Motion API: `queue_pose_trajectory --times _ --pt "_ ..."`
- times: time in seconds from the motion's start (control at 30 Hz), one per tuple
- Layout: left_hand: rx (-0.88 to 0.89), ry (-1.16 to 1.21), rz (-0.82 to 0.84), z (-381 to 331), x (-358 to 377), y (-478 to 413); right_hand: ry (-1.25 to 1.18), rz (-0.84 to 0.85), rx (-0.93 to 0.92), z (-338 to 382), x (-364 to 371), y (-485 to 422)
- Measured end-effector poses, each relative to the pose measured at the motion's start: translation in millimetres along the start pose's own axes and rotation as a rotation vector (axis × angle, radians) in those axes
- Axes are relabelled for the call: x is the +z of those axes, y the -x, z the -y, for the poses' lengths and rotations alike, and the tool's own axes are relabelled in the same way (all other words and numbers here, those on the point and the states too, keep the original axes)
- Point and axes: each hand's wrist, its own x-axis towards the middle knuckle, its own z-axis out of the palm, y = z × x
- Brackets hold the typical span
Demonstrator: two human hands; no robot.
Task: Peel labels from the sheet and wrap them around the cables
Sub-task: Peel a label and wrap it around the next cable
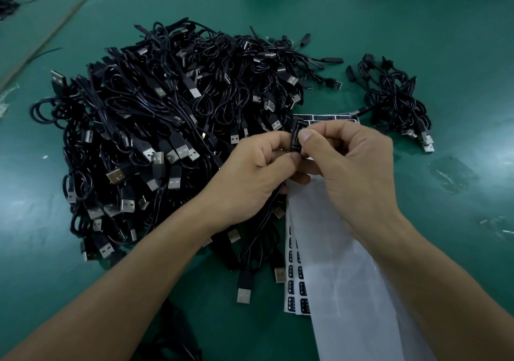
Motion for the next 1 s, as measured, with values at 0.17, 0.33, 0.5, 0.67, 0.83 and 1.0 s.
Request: queue_pose_trajectory --times 0.17,0.33,0.5,0.67,0.83,1.0 --pt "0.006 -0.004 -0.005 0.6 -0.4 0.3 -0.02 0.007 0.003 0.3 0.1 0.1" --pt "-0.001 -0.002 -0.002 0.5 -0.5 0.5 -0.009 0.005 0.005 1.2 0.3 0.4" --pt "0.003 -0.013 0.007 0.2 -1.1 0.9 0.02 -0.013 0.001 2.1 -0.3 0.6" --pt "0.01 -0.028 0.015 -0.1 -1.9 1.7 0.057 -0.033 -0.031 1.8 -0.6 1.3" --pt "0.016 -0.019 0.006 -0.2 -2.3 1.9 0.068 -0.047 -0.045 2.3 -0.7 0.8" --pt "0.022 0.019 -0.003 0.4 -2.8 2.2 0.05 -0.052 -0.043 0.8 0.5 0.4"
